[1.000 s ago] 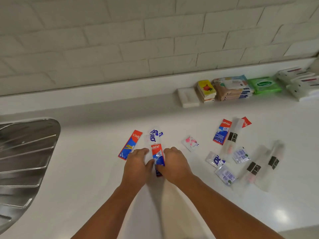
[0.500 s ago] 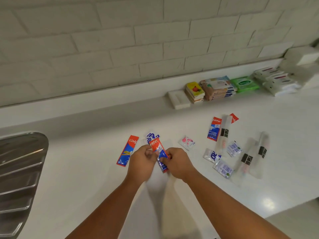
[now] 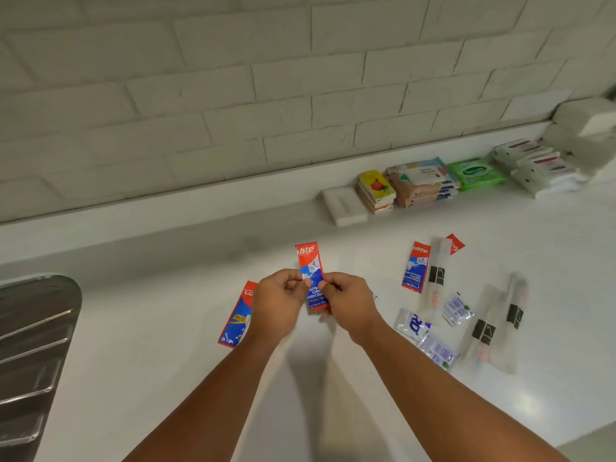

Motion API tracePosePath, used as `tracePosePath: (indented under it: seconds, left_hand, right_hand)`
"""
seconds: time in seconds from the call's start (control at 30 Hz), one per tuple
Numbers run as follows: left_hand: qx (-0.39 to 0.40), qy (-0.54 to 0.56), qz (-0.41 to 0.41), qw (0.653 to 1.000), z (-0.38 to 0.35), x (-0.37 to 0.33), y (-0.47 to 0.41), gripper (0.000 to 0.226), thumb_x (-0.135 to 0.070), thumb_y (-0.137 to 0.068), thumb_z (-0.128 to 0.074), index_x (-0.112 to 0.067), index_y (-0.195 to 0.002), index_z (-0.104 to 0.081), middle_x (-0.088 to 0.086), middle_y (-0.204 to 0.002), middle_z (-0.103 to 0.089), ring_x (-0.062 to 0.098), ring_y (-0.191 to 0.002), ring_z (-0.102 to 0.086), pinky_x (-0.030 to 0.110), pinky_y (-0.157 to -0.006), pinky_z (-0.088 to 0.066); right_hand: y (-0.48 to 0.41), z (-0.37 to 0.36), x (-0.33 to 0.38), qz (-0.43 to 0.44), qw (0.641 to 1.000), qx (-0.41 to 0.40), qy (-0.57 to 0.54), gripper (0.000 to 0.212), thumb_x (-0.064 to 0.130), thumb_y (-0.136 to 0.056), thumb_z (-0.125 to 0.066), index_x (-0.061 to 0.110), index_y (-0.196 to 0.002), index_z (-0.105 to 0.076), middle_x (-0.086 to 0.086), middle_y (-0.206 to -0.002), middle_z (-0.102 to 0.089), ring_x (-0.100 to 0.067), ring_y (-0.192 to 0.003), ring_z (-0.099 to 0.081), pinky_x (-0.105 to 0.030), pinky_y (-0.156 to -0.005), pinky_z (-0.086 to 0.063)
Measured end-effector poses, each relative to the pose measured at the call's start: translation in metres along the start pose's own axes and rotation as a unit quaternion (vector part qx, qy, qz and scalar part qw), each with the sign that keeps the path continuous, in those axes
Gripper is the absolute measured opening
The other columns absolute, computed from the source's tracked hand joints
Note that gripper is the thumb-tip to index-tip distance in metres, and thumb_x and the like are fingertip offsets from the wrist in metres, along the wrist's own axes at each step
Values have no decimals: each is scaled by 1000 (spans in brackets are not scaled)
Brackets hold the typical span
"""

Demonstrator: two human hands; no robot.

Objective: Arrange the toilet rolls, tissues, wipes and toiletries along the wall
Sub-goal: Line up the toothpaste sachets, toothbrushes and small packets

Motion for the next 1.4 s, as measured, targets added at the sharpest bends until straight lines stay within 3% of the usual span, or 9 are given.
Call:
tracePosePath:
  seconds: [0.27,0.37,0.47,0.57,0.63,0.77,0.93,1.13,1.4]
  left_hand:
    - [-3,-9,21,1000,-12,-6,-28,14,-24,-89,-74,-15,-99,-74,1,-89,-78,15,-76,-75,37,-74,-62]
    - [-8,10,44,999,-18,-10,-55,5,-17,-88,-75,-21,-90,-74,0,-81,-77,21,-71,-74,42,-74,-62]
    - [-15,-17,46,999,-25,-16,-89,4,-18,-87,-74,-18,-90,-76,0,-81,-77,16,-71,-72,34,-77,-60]
    - [-9,-70,54,996,-35,-19,-120,9,-24,-88,-73,-17,-92,-78,5,-81,-76,17,-67,-66,33,-74,-56]
    - [-5,-75,75,994,-41,-16,-138,13,-23,-88,-73,-21,-76,-74,8,-71,-74,20,-60,-63,39,-74,-57]
    - [-11,-95,111,989,-52,-3,-167,8,-22,-85,-76,-17,-79,-78,9,-66,-73,26,-63,-70,41,-73,-60]
    - [-26,-133,118,984,-57,-3,-189,17,-31,-81,-79,-15,-86,-80,5,-72,-76,22,-72,-74,39,-77,-61]
    - [-35,-164,133,977,-58,2,-207,30,-45,-76,-78,-15,-80,-80,2,-67,-75,19,-68,-74,39,-75,-61]
    - [-32,-190,112,975,-57,-3,-206,37,-51,-79,-77,-14,-82,-80,3,-70,-75,18,-68,-73,34,-73,-60]
  right_hand:
    - [-36,9,-7,-29,999,-21,-32,13,7,-94,-58,7,-93,-70,-17,-85,-74,-36,-73,-72,-47,-67,-58]
    - [-55,11,0,-38,998,-20,-36,21,0,-95,-48,0,-100,-68,-17,-75,-72,-19,-56,-68,-43,-64,-55]
    - [-81,13,7,-1,999,-30,13,27,1,-96,-44,5,-105,-69,-12,-76,-70,-14,-56,-62,-42,-68,-55]
    - [-104,17,19,48,992,-34,113,30,2,-94,-47,12,-111,-69,-1,-86,-69,-7,-67,-61,-13,-67,-50]
    - [-116,20,26,73,980,-29,186,30,0,-92,-49,11,-111,-69,1,-91,-64,-10,-74,-59,-2,-61,-39]
    - [-142,19,20,112,927,-28,358,21,4,-88,-50,9,-99,-67,-10,-97,-64,-27,-85,-62,-20,-67,-35]
    - [-148,9,10,189,875,-11,446,40,3,-86,-47,14,-119,-66,-4,-117,-64,-29,-93,-54,-33,-79,-48]
    - [-153,5,6,183,828,31,529,54,10,-88,-50,10,-142,-46,-5,-149,-43,-28,-115,-44,-35,-98,-46]
    - [-150,3,12,184,804,29,565,52,13,-88,-50,9,-140,-47,-7,-148,-42,-29,-117,-42,-35,-97,-43]
Point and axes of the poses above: each hand's wrist, its own y-axis away from the middle knuckle, its own z-axis out of the back of the hand, x = y × z, the point moved 7 cm from there along -y, towards the middle knuckle
